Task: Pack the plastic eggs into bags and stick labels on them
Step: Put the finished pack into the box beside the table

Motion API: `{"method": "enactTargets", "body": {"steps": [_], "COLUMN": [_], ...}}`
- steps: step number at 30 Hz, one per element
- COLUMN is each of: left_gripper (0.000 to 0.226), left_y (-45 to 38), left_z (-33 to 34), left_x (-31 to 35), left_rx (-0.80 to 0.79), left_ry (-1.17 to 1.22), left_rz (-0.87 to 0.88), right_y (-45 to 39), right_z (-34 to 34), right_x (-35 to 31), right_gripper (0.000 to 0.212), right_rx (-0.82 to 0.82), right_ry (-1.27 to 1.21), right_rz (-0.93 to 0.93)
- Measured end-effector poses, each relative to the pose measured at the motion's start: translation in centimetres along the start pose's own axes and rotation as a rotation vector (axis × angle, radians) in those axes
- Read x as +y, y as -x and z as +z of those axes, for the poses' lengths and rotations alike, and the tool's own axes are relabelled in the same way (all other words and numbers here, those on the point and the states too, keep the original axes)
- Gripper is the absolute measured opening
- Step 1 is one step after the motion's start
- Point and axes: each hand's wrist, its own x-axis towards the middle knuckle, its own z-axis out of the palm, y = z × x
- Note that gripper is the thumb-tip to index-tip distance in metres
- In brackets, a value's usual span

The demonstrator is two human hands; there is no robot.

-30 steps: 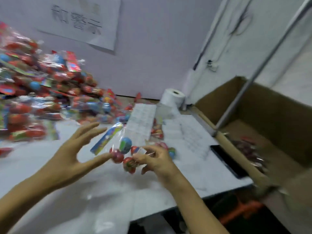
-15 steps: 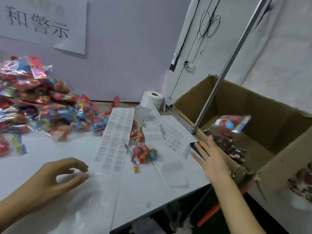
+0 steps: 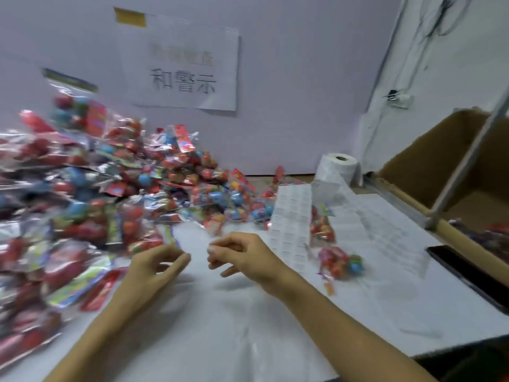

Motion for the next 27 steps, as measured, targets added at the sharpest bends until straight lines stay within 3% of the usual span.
{"method": "enactTargets", "body": {"steps": [4,7,10,15,21,27], "left_gripper": [0.015,0.020,0.021,0.062,0.060,0.054], "left_y": [0.5,0.6,0.4,-0.2,0.3,1.0], "left_z": [-1.7,-1.7,-1.3,-0.6,-0.4,0.1], "left_x": [-1.1,-1.6,-2.4,-3.2,-3.6,-2.3], "left_rx": [0.227,0.291,0.275,0.081,0.018,0.099], "left_ry": [-0.126,-0.196,-0.341,-0.639,-0.721,-0.684], "left_rz": [0.057,0.087,0.098,0.054,0.058,0.247], "right_y": [-3.2,-3.8,-3.7,-3.6,-3.3,-3.5], "right_z": [3.8,5.0,5.1,5.1,5.1,5.0], "right_x": [0.7,2.9,4.2,4.3,4.3,4.1], "right_gripper": [0.003,0.004,0.005,0.009,0.015,0.010], "right_rx": [-0.039,0.061,0.093,0.115,0.122,0.178], "right_ry": [0.003,0.033,0.027,-0.001,0.014,0.054], "right_rz": [0.017,-0.010,-0.053,-0.078,-0.074,-0.091]}}
